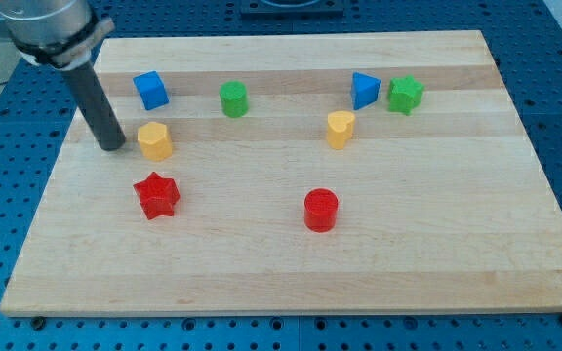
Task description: Move the blue triangle to the top of the yellow heart
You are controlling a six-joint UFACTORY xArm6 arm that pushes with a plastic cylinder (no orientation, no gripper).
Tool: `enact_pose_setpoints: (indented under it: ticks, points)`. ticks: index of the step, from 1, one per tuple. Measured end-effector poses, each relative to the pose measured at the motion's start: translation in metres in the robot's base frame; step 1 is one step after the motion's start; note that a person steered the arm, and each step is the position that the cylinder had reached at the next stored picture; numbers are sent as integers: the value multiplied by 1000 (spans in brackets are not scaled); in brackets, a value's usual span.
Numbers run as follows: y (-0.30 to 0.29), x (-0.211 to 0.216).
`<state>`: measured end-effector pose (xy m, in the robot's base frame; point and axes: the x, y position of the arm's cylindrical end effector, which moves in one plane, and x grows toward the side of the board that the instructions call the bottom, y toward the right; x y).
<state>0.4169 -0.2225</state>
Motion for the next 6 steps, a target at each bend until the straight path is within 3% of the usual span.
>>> enact_pose_setpoints:
  ticks: [1, 3, 4, 5, 6]
  points:
    - [56, 4]
    - [110, -1]
    - [79, -21]
    - [146, -44]
    - [76, -45]
